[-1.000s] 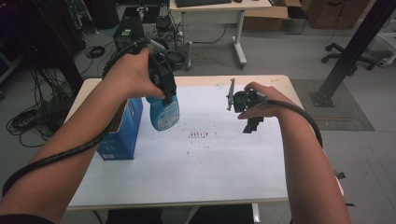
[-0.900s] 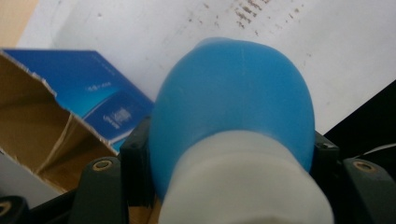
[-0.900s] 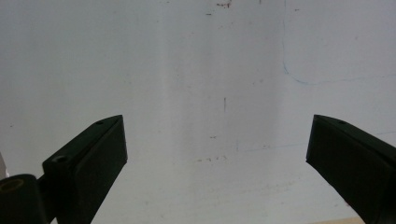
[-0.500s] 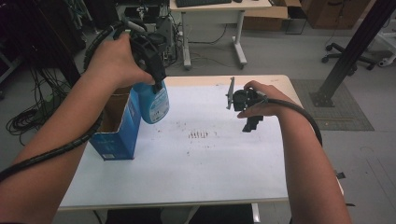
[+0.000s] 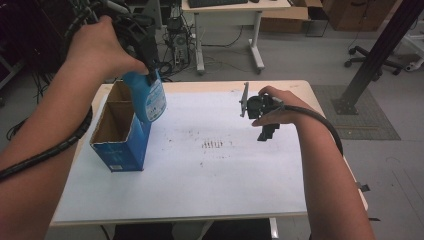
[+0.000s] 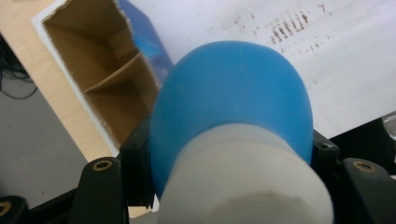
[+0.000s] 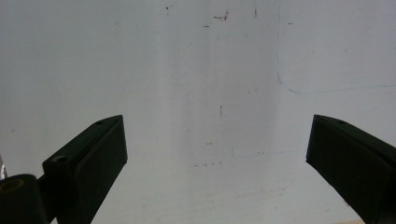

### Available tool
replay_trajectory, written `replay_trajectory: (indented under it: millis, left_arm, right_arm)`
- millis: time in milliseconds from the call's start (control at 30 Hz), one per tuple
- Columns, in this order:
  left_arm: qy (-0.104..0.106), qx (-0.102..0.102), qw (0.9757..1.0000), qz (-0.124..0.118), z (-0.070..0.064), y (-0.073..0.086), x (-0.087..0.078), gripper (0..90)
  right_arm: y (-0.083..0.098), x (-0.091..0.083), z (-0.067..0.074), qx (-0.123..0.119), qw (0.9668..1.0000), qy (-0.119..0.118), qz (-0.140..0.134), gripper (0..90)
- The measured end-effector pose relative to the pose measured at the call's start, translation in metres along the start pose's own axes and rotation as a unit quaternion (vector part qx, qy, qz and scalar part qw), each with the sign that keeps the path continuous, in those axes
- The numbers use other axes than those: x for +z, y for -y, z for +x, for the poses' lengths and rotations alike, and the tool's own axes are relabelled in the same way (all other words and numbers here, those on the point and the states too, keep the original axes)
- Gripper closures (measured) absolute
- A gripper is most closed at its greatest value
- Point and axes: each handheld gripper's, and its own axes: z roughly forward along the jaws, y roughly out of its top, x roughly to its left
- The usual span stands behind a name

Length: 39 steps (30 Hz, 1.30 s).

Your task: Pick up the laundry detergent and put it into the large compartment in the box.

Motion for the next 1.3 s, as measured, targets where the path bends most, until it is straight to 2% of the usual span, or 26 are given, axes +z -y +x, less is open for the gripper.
replay_trajectory:
  millis: [100, 133, 167, 233, 267, 367, 433, 467, 500, 567, 600, 633, 700, 733, 767, 800, 833, 867, 900, 967, 1067, 1100, 1167, 1200, 1300]
  left_arm:
    - [-0.001, -0.020, 0.9998, 0.000, 0.010, 0.003, -0.006, 37.7]
    - [-0.001, -0.033, 0.9995, 0.003, 0.016, 0.004, -0.009, 37.7]
    - [-0.001, -0.033, 0.9995, 0.003, 0.016, 0.004, -0.009, 37.7]
    - [0.000, -0.055, 0.9984, 0.008, 0.026, 0.005, -0.014, 37.7]
    - [0.000, -0.055, 0.9984, 0.008, 0.026, 0.005, -0.014, 37.7]
    - [0.006, -0.083, 0.9964, 0.018, 0.039, 0.007, -0.019, 37.7]
    - [0.007, -0.091, 0.9957, 0.018, 0.042, 0.007, -0.020, 37.7]
    - [0.010, -0.107, 0.9940, 0.020, 0.049, 0.008, -0.022, 37.7]
    - [0.010, -0.107, 0.9940, 0.020, 0.049, 0.008, -0.022, 37.7]
    - [0.012, -0.125, 0.9918, 0.024, 0.056, 0.009, -0.023, 37.7]
    - [0.014, -0.135, 0.9903, 0.026, 0.059, 0.010, -0.024, 37.7]
    - [0.015, -0.155, 0.9875, 0.027, 0.064, 0.012, -0.024, 37.7]
    - [0.014, -0.176, 0.9838, 0.033, 0.069, 0.012, -0.023, 37.7]
    - [0.014, -0.176, 0.9838, 0.033, 0.069, 0.012, -0.023, 37.7]
    - [0.012, -0.182, 0.9825, 0.037, 0.070, 0.012, -0.023, 37.7]
    - [0.005, -0.194, 0.9802, 0.040, 0.073, 0.012, -0.023, 37.7]
    - [0.005, -0.194, 0.9802, 0.040, 0.073, 0.012, -0.023, 37.7]
    - [-0.001, -0.205, 0.9780, 0.039, 0.076, 0.012, -0.025, 37.7]
    - [-0.001, -0.205, 0.9780, 0.039, 0.076, 0.012, -0.025, 37.7]
    - [-0.005, -0.216, 0.9758, 0.036, 0.081, 0.014, -0.027, 37.7]
    - [-0.003, -0.223, 0.9742, 0.032, 0.086, 0.016, -0.028, 37.7]
    - [0.000, -0.230, 0.9726, 0.032, 0.091, 0.018, -0.027, 37.7]
    - [0.001, -0.233, 0.9720, 0.032, 0.093, 0.019, -0.026, 37.7]
    - [0.003, -0.240, 0.9703, 0.032, 0.098, 0.021, -0.022, 37.7]
    - [0.007, -0.242, 0.9697, 0.037, 0.103, 0.022, -0.016, 37.7]
  right_arm:
    - [-0.001, -0.001, 0.000, -0.001, 1.0000, 0.001, 0.000, 5.0]
    - [-0.002, -0.001, -0.001, -0.002, 1.0000, 0.001, 0.000, 5.1]
    - [-0.002, -0.001, -0.001, -0.002, 1.0000, 0.001, 0.000, 5.1]
    - [-0.003, -0.002, -0.001, -0.003, 1.0000, 0.002, -0.001, 5.1]
    - [-0.003, -0.002, -0.001, -0.003, 1.0000, 0.002, -0.001, 5.1]
    - [-0.006, -0.001, -0.001, -0.005, 1.0000, 0.001, -0.003, 5.0]
    - [-0.006, -0.001, -0.001, -0.004, 1.0000, 0.001, -0.003, 5.0]
    - [-0.007, 0.000, -0.001, -0.005, 1.0000, -0.001, -0.002, 5.1]
    - [-0.007, 0.000, -0.001, -0.006, 1.0000, -0.001, -0.002, 5.0]
    - [-0.008, 0.000, -0.001, -0.006, 1.0000, -0.002, -0.002, 5.1]
    - [-0.008, 0.000, -0.001, -0.006, 1.0000, -0.001, -0.002, 5.1]
    - [-0.008, 0.000, -0.002, -0.006, 1.0000, -0.001, -0.003, 5.1]
    - [-0.009, 0.000, -0.003, -0.008, 1.0000, -0.001, -0.002, 5.0]
    - [-0.009, 0.000, -0.003, -0.008, 1.0000, -0.001, -0.002, 5.0]
    - [-0.010, 0.000, -0.003, -0.007, 1.0000, -0.002, -0.002, 5.1]
    - [-0.012, 0.000, -0.003, -0.009, 1.0000, -0.001, -0.002, 5.0]
    - [-0.012, 0.000, -0.003, -0.009, 1.0000, -0.001, -0.002, 5.0]
    - [-0.014, -0.001, -0.003, -0.011, 0.9999, -0.001, -0.002, 5.1]
    - [-0.014, -0.001, -0.003, -0.011, 0.9999, -0.001, -0.002, 5.1]
    - [-0.015, -0.002, -0.002, -0.013, 0.9999, 0.000, -0.003, 5.1]
    - [-0.016, -0.002, -0.002, -0.014, 0.9999, 0.000, -0.001, 5.0]
    - [-0.016, -0.003, -0.002, -0.014, 0.9999, -0.001, -0.001, 5.1]
    - [-0.016, -0.003, -0.003, -0.014, 0.9999, -0.001, -0.001, 5.0]
    - [-0.016, -0.003, -0.003, -0.014, 0.9999, -0.001, 0.001, 5.0]
    - [-0.016, -0.003, -0.003, -0.014, 0.9999, -0.001, 0.001, 5.0]
